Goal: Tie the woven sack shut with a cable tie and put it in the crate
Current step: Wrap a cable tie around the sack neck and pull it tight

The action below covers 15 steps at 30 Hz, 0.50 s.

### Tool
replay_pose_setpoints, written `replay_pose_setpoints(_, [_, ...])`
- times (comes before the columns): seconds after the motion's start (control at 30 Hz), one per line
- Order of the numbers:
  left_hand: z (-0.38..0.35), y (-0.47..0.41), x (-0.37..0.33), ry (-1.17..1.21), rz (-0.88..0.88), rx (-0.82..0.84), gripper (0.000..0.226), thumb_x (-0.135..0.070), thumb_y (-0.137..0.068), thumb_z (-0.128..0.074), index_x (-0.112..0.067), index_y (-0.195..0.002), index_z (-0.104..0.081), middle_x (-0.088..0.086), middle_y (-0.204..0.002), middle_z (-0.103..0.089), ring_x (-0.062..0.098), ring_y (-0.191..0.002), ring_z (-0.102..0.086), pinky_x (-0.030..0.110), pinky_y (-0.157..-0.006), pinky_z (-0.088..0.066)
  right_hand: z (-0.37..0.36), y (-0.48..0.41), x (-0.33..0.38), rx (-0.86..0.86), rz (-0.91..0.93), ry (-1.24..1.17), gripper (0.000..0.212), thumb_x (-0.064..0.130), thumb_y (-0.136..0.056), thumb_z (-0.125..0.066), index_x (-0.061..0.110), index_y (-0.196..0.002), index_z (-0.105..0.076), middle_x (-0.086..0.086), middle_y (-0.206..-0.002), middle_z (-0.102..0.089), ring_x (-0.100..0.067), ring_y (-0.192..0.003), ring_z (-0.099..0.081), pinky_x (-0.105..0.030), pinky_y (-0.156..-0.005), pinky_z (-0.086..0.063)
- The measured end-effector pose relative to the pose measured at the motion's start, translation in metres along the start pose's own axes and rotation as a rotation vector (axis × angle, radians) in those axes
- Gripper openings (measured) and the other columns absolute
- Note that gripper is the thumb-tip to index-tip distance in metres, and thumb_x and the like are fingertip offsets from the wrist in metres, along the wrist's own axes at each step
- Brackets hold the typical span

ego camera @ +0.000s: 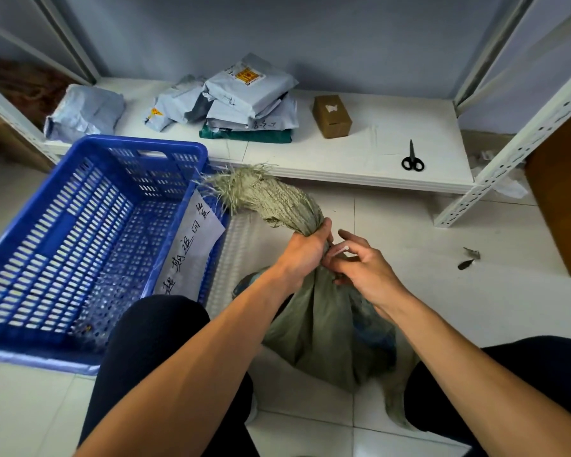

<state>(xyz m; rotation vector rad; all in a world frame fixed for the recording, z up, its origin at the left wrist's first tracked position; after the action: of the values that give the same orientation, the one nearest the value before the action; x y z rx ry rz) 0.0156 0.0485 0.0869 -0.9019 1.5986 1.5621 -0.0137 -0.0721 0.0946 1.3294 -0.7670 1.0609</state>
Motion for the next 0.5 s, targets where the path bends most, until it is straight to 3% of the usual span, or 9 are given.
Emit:
replay_pose_setpoints(0.07, [0.003, -0.002, 0.003, 0.016, 0.024, -0.050, 0.039, -0.049, -0.097, -0.055, -0.013, -0.086, -0.065, 0.014, -0.095, -0.070, 0.019, -0.076, -0.069, 0.029, -0.066, -0.056, -0.007, -0.003, -0.001, 0.021, 0.019, -0.002, 0.013, 0.008, -0.087, -0.075, 0.021, -0.087, -0.077, 0.021, -0.147, -0.045, -0.017, -0.113, -0.066, -0.041, -0.086, -0.058])
replay_pose_setpoints(0.13, [0.005, -0.003, 0.008, 0.101, 0.064, -0.095, 0.039, -0.045, -0.098, -0.057, -0.007, -0.097, -0.065, 0.012, -0.092, -0.070, 0.009, -0.063, -0.071, 0.019, -0.053, -0.052, -0.011, -0.007, -0.005, 0.025, 0.015, -0.041, 0.013, 0.011, -0.088, -0.075, 0.024, -0.089, -0.078, 0.014, -0.145, -0.055, -0.017, -0.118, -0.064, -0.039, -0.099, -0.055])
replay_pose_setpoints(0.23, [0.006, -0.004, 0.010, 0.202, 0.098, -0.117, 0.031, -0.035, -0.101, -0.058, -0.006, -0.090, -0.060, 0.003, -0.074, -0.063, 0.004, -0.054, -0.066, 0.015, -0.051, -0.051, -0.015, -0.009, -0.005, 0.005, 0.032, -0.024, 0.015, 0.014, -0.089, -0.073, 0.029, -0.090, -0.077, 0.006, -0.111, -0.076, -0.017, -0.107, -0.068, -0.046, -0.100, -0.055])
replay_pose_setpoints(0.27, [0.008, -0.004, 0.010, 0.210, 0.110, -0.137, 0.031, -0.033, -0.101, -0.057, -0.007, -0.085, -0.059, 0.002, -0.070, -0.062, 0.004, -0.053, -0.065, 0.016, -0.053, -0.052, -0.016, -0.010, -0.004, -0.008, 0.058, 0.013, 0.015, 0.016, -0.088, -0.074, 0.031, -0.087, -0.078, 0.007, -0.111, -0.075, -0.017, -0.109, -0.067, -0.047, -0.101, -0.054])
replay_pose_setpoints(0.4, [0.018, -0.003, 0.008, 0.220, 0.144, -0.209, 0.031, -0.028, -0.102, -0.057, -0.005, -0.082, -0.061, 0.003, -0.070, -0.061, 0.004, -0.044, -0.062, 0.017, -0.048, -0.052, -0.021, -0.016, 0.006, -0.007, 0.134, 0.174, 0.029, 0.018, -0.087, -0.076, 0.046, -0.082, -0.073, 0.006, -0.147, -0.055, -0.020, -0.135, -0.049, -0.045, -0.113, -0.042])
replay_pose_setpoints(0.5, [0.023, 0.002, 0.003, 0.183, 0.143, -0.247, 0.033, -0.029, -0.101, -0.059, -0.004, -0.081, -0.064, 0.004, -0.069, -0.063, 0.007, -0.042, -0.061, 0.019, -0.044, -0.050, -0.029, -0.015, 0.003, 0.115, 0.107, 0.063, 0.020, 0.012, -0.089, -0.075, 0.029, -0.097, -0.078, 0.018, -0.134, -0.061, -0.010, -0.127, -0.054, -0.035, -0.110, -0.045])
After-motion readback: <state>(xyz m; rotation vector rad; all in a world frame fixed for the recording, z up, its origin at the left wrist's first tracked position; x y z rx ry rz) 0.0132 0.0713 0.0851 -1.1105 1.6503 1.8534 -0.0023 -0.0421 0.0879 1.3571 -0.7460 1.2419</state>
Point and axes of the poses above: each hand's wrist, its own y-axis away from the middle knuckle, its own z-axis out of the back of the hand, x = y × z, the point moved 8 cm from there along -y, towards the middle knuckle
